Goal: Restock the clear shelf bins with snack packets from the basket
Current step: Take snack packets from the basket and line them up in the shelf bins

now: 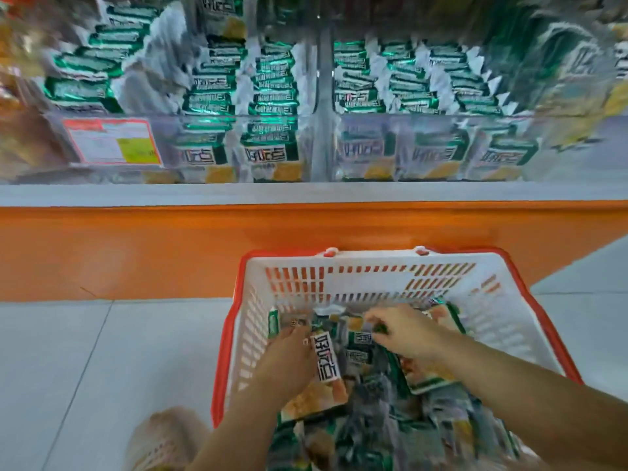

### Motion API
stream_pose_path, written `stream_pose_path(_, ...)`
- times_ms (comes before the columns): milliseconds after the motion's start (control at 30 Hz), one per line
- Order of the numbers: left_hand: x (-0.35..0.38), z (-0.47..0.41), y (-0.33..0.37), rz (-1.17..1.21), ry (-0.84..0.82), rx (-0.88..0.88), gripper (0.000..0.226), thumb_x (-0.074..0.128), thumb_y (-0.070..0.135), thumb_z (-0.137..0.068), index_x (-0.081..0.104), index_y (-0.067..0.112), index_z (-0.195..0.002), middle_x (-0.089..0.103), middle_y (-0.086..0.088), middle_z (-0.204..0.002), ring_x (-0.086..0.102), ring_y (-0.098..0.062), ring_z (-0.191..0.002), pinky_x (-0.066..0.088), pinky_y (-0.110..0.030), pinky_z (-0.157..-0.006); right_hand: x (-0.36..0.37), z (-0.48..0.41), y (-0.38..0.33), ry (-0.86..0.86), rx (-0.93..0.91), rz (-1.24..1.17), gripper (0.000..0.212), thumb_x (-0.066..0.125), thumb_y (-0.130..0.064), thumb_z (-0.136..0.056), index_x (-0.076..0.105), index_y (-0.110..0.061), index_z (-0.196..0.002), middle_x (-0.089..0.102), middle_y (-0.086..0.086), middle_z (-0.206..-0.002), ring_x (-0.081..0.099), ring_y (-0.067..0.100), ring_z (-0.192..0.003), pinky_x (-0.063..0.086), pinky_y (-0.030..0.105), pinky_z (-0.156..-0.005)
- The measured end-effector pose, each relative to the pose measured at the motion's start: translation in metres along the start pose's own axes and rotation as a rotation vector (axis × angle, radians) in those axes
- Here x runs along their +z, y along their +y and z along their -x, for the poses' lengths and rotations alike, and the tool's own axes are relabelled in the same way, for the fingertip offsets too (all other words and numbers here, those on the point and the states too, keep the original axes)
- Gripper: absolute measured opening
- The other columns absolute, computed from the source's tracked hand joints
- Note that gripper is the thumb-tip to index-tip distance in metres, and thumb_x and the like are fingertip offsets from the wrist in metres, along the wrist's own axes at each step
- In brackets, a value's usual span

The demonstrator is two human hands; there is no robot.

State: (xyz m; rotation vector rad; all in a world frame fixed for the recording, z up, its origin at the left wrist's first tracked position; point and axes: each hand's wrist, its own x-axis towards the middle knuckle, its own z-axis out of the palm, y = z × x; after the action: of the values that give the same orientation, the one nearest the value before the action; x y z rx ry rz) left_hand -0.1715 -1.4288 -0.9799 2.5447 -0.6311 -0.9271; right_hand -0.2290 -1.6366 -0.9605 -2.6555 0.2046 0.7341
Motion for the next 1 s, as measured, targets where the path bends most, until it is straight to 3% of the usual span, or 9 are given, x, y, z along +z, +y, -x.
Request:
stream_pose_path(67,0.017,-0.007,-0.009,0.021,-0.067,-0.049,0.052,0.046,0.028,-0.096,0.032,0.029,-0.146,0.032,0.001,-0.149,0.037,-0.025,-0.132,0.035,-0.037,-0.109,0.018,-0.01,0.006,-0.025,-0.013,0.118,0.051,0.053,-0.026,-0.095,0.037,-0.021,-0.143,0.048,0.001,-0.14,0.05,0.015,-0.119,0.04,0.026,-0.094)
stream_pose_path(167,0.031,-0.014,-0.017,-0.032,-0.024,-0.086,0.056,0.048,0.031,-0.094,0.029,0.031,-0.146,0.024,0.006,-0.153,0.026,-0.026,-0.138,0.03,-0.038,-0.113,0.044,-0.032,0.012,-0.052,-0.052,0.326,0.06,0.056,-0.022,-0.092,0.03,-0.022,-0.146,0.037,0.005,-0.148,0.034,0.024,-0.135,0.028,0.04,-0.111)
stream_pose_path(267,0.034,-0.014,-0.019,-0.042,0.019,-0.081,0.057,0.05,0.035,-0.091,0.03,0.036,-0.144,0.025,0.01,-0.152,0.026,-0.024,-0.137,0.034,-0.041,-0.112,0.057,-0.053,0.012,-0.017,-0.049,0.364,0.069,0.057,-0.013,-0.088,0.024,-0.02,-0.148,0.028,0.004,-0.153,0.031,0.024,-0.137,0.028,0.041,-0.11)
stream_pose_path(367,0.031,-0.011,-0.02,-0.074,0.028,-0.069,0.056,0.049,0.036,-0.092,0.029,0.037,-0.144,0.025,0.012,-0.15,0.023,-0.024,-0.136,0.03,-0.041,-0.113,0.067,-0.066,0.011,0.057,-0.042,0.395,0.07,0.056,-0.006,-0.084,0.026,-0.019,-0.146,0.035,0.006,-0.149,0.041,0.025,-0.131,0.039,0.038,-0.1)
stream_pose_path(500,0.032,-0.009,-0.02,-0.079,0.029,-0.081,0.056,0.048,0.034,-0.092,0.027,0.037,-0.144,0.023,0.012,-0.151,0.02,-0.023,-0.137,0.028,-0.042,-0.114,0.069,-0.071,0.013,0.06,-0.044,0.403,0.071,0.063,-0.024,-0.084,0.025,-0.024,-0.145,0.042,0.005,-0.143,0.042,0.024,-0.129,0.033,0.038,-0.102)
stream_pose_path(667,0.027,-0.013,-0.014,-0.002,0.007,-0.091,0.053,0.051,0.031,-0.093,0.033,0.032,-0.143,0.028,0.006,-0.149,0.028,-0.024,-0.134,0.033,-0.038,-0.111,0.04,-0.04,0.007,0.206,-0.068,0.057,0.076,0.064,-0.042,-0.079,0.025,-0.034,-0.144,0.042,-0.007,-0.14,0.044,0.013,-0.123,0.031,0.031,-0.103)
stream_pose_path(767,0.006,-0.009,0.002,0.13,-0.035,-0.014,0.064,0.061,0.032,-0.09,0.031,0.03,-0.145,0.025,0.002,-0.151,0.033,-0.022,-0.135,0.037,-0.035,-0.109,0.015,-0.014,-0.014,0.262,-0.073,-0.265,0.064,0.067,-0.039,-0.082,0.038,-0.032,-0.138,0.043,-0.016,-0.116,0.044,0.0,-0.089,0.036,0.013,-0.077)
stream_pose_path(900,-0.06,0.01,0.027,0.428,-0.235,0.065,0.078,0.073,0.04,-0.079,0.032,0.03,-0.145,0.037,0.005,-0.147,0.044,-0.017,-0.127,0.04,-0.036,-0.104,-0.034,0.023,-0.052,0.332,-0.023,-0.533,0.043,0.068,-0.043,-0.082,0.045,-0.033,-0.118,0.042,-0.016,-0.117,0.044,0.0,-0.103,0.033,0.019,-0.087)
stream_pose_path(1000,-0.119,0.036,0.039,0.415,-0.26,0.158,0.072,0.076,0.045,-0.075,0.045,0.026,-0.137,0.05,0.006,-0.138,0.051,-0.013,-0.119,0.041,-0.038,-0.104,-0.074,0.053,-0.083,0.37,-0.029,-0.647,0.038,0.065,-0.048,-0.081,0.048,-0.032,-0.111,0.047,-0.015,-0.112,0.048,0.002,-0.102,0.038,0.019,-0.077)
